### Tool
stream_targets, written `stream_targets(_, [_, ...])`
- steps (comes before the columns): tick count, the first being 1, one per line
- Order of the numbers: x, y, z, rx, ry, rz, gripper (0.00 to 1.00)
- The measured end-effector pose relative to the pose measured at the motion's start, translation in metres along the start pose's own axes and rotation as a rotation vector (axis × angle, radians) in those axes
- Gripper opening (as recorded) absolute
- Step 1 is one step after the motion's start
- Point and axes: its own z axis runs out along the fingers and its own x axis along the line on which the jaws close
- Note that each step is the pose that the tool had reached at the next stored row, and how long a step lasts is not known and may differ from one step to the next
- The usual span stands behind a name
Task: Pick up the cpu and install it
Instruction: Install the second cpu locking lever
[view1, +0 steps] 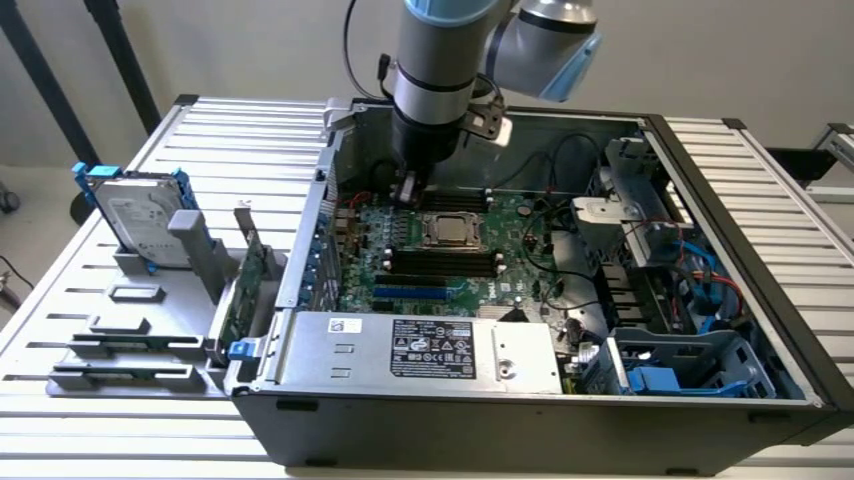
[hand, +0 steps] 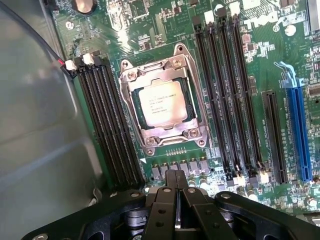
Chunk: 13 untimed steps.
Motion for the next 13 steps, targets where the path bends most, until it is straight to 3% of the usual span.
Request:
stream_targets(4, [0.0001, 0.0, -0.0001, -0.016, -0.0099, -0.034, 0.11])
stream_targets(10, [0.0002, -0.0001, -0.0004, -0.0449, -0.0383, -0.073, 0.11])
stream_targets(13, [0.0004, -0.0001, -0.0006, -0.0574, -0.0495, -0.095, 0.11])
